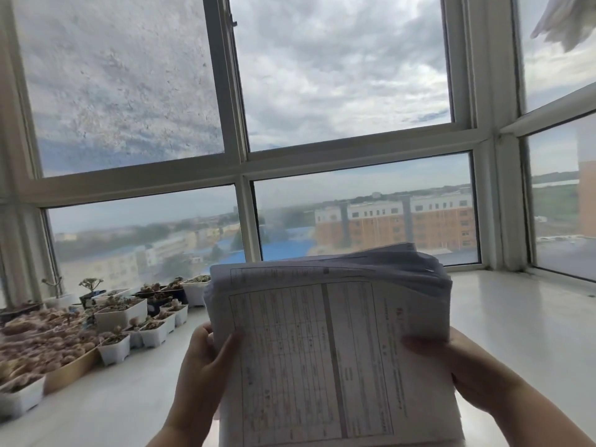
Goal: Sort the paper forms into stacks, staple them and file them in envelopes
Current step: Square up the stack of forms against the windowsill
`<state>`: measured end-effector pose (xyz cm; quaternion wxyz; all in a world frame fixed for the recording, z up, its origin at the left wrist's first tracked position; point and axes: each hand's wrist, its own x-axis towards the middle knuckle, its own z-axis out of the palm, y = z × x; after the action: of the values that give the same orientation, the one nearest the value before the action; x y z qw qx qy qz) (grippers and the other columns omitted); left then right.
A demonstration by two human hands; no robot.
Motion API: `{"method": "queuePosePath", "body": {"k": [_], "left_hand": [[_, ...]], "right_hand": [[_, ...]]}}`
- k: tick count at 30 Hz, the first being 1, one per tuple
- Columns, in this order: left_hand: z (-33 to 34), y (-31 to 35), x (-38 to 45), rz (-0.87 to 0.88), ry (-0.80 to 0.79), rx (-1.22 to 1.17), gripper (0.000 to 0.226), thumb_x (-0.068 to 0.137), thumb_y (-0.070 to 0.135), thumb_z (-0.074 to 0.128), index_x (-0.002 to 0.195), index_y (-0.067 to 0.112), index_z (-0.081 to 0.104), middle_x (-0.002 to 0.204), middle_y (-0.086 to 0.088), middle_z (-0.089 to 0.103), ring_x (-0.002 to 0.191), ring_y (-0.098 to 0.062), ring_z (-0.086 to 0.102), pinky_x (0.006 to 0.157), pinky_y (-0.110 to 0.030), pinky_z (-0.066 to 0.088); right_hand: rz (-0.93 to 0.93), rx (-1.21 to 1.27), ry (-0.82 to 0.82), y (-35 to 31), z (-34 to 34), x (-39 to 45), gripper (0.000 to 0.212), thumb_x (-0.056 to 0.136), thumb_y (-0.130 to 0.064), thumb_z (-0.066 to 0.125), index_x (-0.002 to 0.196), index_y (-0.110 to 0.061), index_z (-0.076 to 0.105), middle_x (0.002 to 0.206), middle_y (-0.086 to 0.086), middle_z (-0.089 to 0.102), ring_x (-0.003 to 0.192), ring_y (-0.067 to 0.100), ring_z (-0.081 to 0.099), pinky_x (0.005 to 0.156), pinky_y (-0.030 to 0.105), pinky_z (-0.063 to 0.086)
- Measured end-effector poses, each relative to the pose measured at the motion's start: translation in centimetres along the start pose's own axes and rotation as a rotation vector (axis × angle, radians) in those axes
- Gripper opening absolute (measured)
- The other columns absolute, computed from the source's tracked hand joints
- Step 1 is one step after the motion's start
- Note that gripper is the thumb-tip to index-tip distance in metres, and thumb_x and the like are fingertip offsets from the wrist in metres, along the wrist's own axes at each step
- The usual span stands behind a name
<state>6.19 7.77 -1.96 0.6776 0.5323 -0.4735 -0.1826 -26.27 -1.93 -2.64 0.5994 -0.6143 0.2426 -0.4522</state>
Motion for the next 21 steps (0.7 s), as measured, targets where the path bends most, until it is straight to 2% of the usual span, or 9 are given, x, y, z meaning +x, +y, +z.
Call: {"method": "queuePosePath", "body": {"k": [2,4,5,7,9,11,14,18,21], "left_hand": [[-0.6,0.8,0.5,-0.004,-0.029,-0.067,0.098,0.043,0.076,0.077,0.119,0.021,0.05,0.102,-0.013,0.071,0.095,-0.029,0.069,0.077,-0.047,0.056],[-0.7,2.1,0.6,0.105,0.03,0.02,0.097,0.048,0.072,0.075,0.127,0.026,0.043,0.115,-0.002,0.064,0.107,-0.025,0.064,0.085,-0.041,0.052],[-0.7,2.8,0.6,0.234,0.104,0.152,0.091,0.055,0.069,0.07,0.13,0.026,0.041,0.121,0.001,0.058,0.112,-0.023,0.059,0.09,-0.04,0.049],[-0.3,4.9,0.4,0.64,0.221,0.484,0.072,0.073,0.055,0.062,0.132,0.017,0.045,0.128,-0.002,0.05,0.12,-0.02,0.05,0.1,-0.037,0.041],[0.7,6.8,0.2,1.038,0.161,0.762,0.044,0.083,0.036,0.06,0.12,0.012,0.059,0.126,-0.006,0.054,0.118,-0.02,0.05,0.101,-0.032,0.038],[2.0,7.9,0.1,1.251,0.038,0.938,0.025,0.086,0.026,0.061,0.105,0.013,0.07,0.109,-0.003,0.063,0.103,-0.02,0.057,0.092,-0.029,0.041],[3.3,7.8,0.3,1.274,-0.049,1.071,0.019,0.085,0.028,0.061,0.095,0.015,0.071,0.096,0.0,0.066,0.089,-0.019,0.061,0.084,-0.029,0.042],[2.9,8.1,0.1,1.07,-0.04,1.073,0.036,0.085,0.042,0.056,0.108,0.016,0.064,0.105,0.002,0.062,0.094,-0.017,0.058,0.088,-0.026,0.038],[2.2,8.7,-0.1,0.964,-0.013,1.091,0.041,0.085,0.052,0.05,0.104,0.019,0.065,0.097,0.006,0.061,0.09,-0.014,0.056,0.082,-0.025,0.035]], "right_hand": [[0.023,0.021,-0.013,0.1,-0.1,0.0,0.067,0.045,-0.023,0.083,0.106,0.001,0.07,0.105,0.027,0.07,0.093,0.039,0.07,0.07,0.039,0.06],[0.031,0.036,-0.022,0.2,-0.1,0.0,0.067,0.044,-0.026,0.085,0.104,-0.001,0.071,0.107,0.027,0.069,0.095,0.04,0.069,0.071,0.04,0.06],[0.033,0.042,-0.03,0.2,-0.2,0.0,0.069,0.042,-0.028,0.088,0.104,-0.002,0.072,0.108,0.028,0.069,0.096,0.04,0.069,0.071,0.04,0.06],[0.04,0.051,-0.047,0.2,-0.4,0.1,0.076,0.034,-0.032,0.095,0.1,-0.002,0.074,0.108,0.028,0.069,0.096,0.04,0.069,0.072,0.041,0.061],[0.046,0.063,-0.06,0.3,-0.5,0.1,0.081,0.028,-0.034,0.097,0.099,-0.002,0.075,0.108,0.029,0.068,0.096,0.041,0.069,0.073,0.042,0.061],[0.05,0.079,-0.069,0.2,-0.5,0.1,0.083,0.026,-0.034,0.098,0.099,-0.003,0.075,0.109,0.029,0.068,0.096,0.042,0.069,0.071,0.042,0.061],[0.058,0.079,-0.08,0.1,-0.6,-0.1,0.095,0.025,-0.036,0.098,0.108,-0.001,0.07,0.11,0.029,0.068,0.099,0.043,0.067,0.076,0.045,0.06],[0.075,0.082,-0.077,0.2,-0.8,-0.2,0.103,0.023,-0.035,0.099,0.114,0.002,0.066,0.111,0.03,0.067,0.099,0.043,0.067,0.077,0.047,0.059],[0.081,0.076,-0.064,0.2,-1.0,-0.3,0.107,0.021,-0.035,0.099,0.116,0.002,0.064,0.111,0.03,0.067,0.1,0.044,0.066,0.08,0.048,0.059]]}}
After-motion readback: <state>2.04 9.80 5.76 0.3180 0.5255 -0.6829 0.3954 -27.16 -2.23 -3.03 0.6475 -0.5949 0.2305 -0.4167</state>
